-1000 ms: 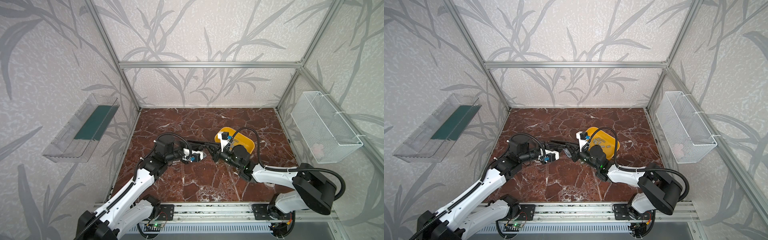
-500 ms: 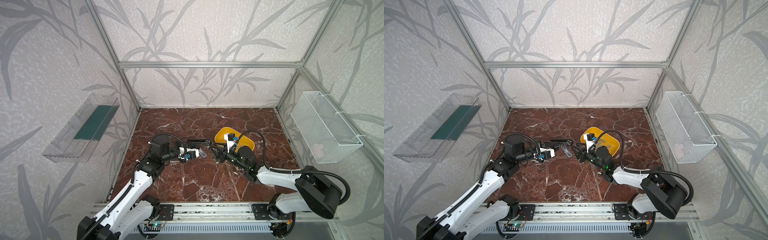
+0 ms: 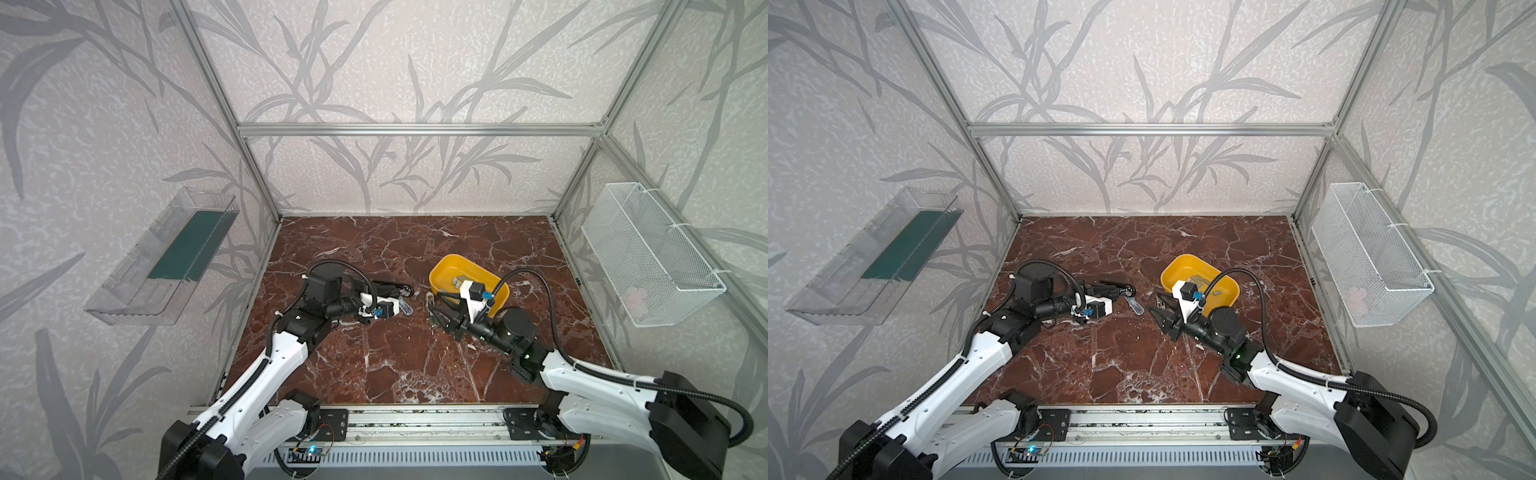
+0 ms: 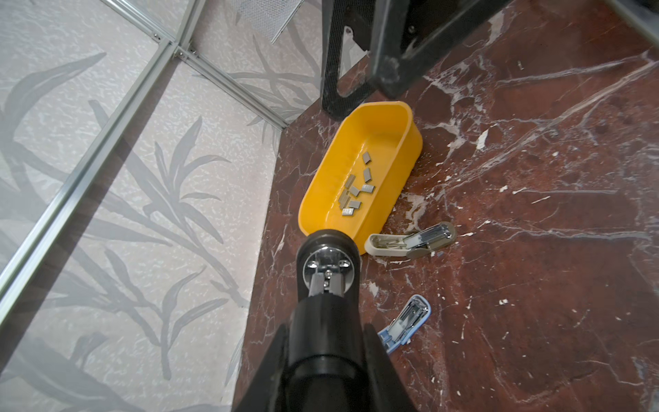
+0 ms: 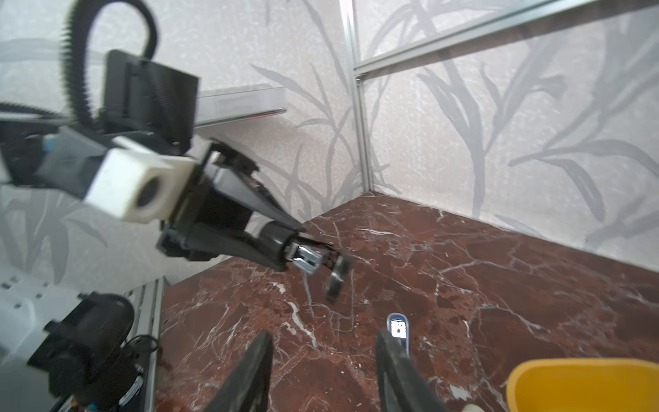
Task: Load the staples into the stapler
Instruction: 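Hold the black stapler with both grippers and pull its ends apart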
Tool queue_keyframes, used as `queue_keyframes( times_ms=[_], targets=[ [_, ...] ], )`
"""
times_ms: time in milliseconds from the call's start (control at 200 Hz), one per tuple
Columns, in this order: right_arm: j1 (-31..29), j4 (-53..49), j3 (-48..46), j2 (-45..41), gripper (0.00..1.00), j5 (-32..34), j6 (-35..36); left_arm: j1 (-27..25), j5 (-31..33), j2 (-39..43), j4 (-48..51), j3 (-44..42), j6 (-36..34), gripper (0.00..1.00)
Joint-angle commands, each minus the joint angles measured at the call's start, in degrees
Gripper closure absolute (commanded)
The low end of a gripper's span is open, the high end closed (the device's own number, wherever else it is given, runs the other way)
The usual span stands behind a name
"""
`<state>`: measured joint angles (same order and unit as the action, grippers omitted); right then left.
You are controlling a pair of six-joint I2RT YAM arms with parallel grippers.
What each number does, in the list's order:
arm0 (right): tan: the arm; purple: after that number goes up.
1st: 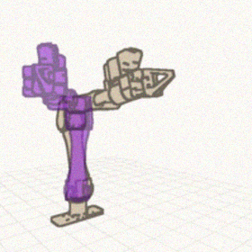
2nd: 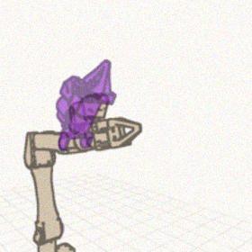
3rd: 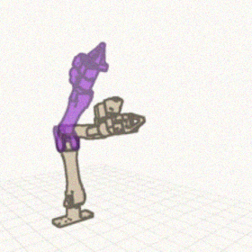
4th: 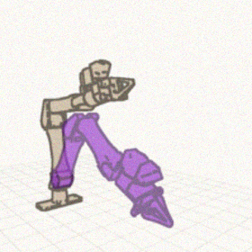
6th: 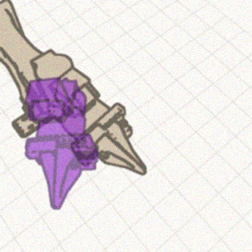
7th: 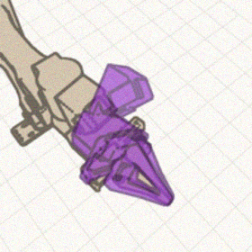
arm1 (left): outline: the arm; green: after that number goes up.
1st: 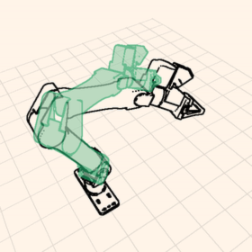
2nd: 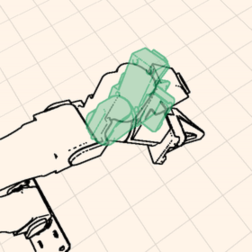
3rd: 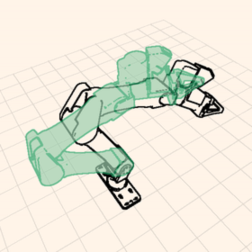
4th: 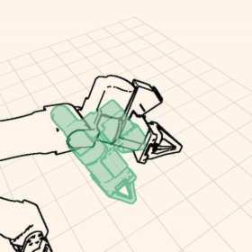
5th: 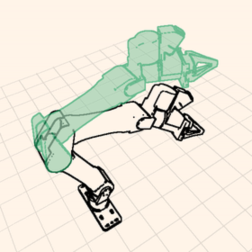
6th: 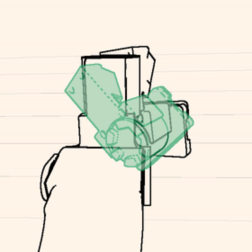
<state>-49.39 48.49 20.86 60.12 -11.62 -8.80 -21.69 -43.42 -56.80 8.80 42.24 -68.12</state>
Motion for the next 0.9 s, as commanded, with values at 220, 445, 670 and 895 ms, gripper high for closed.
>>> queue_keyframes(
  times_ms=[220, 445, 670, 895],
  targets=[
    [-5.0, -2.1, 5.0, 5.7, 0.57, 0.7, 8.8, -3.9, -7.6, -1.4, 8.1, 5.3, -7.2, 1.0],
    [-5.2, -2.1, 7.0, 10.3, 0.58, 3.9, 9.4, -4.9, -9.7, -3.0, 14.0, 7.5, -9.6, 1.0],
    [-5.2, -1.1, 9.0, 16.2, 0.63, 0.2, 11.9, -4.6, -9.7, -1.3, 10.4, 7.7, -3.8, 1.0],
    [-5.2, 4.3, 8.0, 21.6, 0.65, -4.2, 15.8, -3.1, -10.6, 1.9, 8.8, 7.1, -2.2, 1.0]
  ],
)
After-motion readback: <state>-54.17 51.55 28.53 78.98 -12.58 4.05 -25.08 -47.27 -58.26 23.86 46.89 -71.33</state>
